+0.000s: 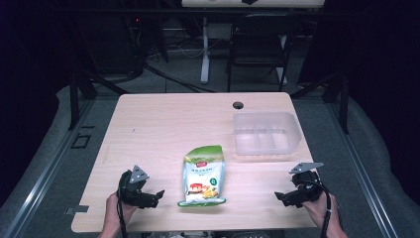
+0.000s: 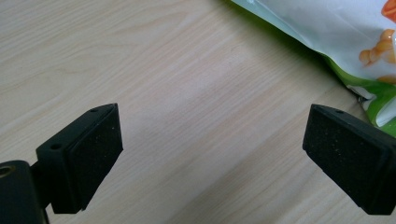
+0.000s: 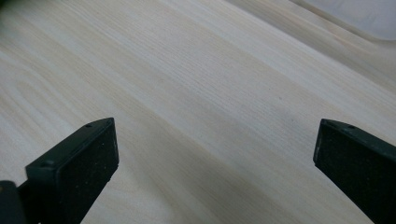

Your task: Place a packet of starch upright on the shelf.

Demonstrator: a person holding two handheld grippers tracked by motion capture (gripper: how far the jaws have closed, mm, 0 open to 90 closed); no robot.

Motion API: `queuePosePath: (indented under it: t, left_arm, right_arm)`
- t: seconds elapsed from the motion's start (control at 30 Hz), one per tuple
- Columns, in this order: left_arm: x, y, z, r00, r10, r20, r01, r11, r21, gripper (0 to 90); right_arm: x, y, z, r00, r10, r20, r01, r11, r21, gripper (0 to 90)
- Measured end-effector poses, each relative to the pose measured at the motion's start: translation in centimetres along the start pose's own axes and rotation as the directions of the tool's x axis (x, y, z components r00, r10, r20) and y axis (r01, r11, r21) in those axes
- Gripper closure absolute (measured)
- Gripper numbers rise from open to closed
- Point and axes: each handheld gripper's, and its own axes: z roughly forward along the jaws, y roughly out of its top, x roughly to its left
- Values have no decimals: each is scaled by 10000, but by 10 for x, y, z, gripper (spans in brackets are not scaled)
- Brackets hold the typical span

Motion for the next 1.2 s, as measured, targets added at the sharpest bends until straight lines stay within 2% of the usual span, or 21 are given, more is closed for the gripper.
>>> queuePosePath:
  t: [0.27, 0.43, 0.63, 0.77, 1.0, 1.2]
  left_arm:
    - [3, 0, 0, 9995, -303, 7, 303, 9994, -190, 29]
    - [3, 0, 2, 9991, -430, 33, 431, 9991, -64, 23]
    - [3, -2, 0, 9991, -411, 109, 413, 9989, -206, 19]
    - [4, -3, -1, 9989, -437, 192, 440, 9989, -186, 18]
    - [5, -2, -1, 9980, -567, 296, 575, 9980, -276, 11]
    - [4, -1, -1, 9977, -581, 345, 587, 9981, -166, 4]
  right_arm:
    - [-2, -2, 4, 9989, -37, -460, 38, 10000, 20, 0]
    - [-1, -3, 4, 9976, -102, -692, 85, 9997, -250, 0]
    - [1, 1, 8, 9956, -241, -904, 222, 9995, -222, 0]
    - [5, 3, 9, 9922, -324, -1206, 300, 9993, -218, 0]
    - [12, 7, 9, 9894, -300, -1420, 265, 9993, -259, 0]
    - [23, 20, 11, 9844, -503, -1685, 456, 9985, -318, 0]
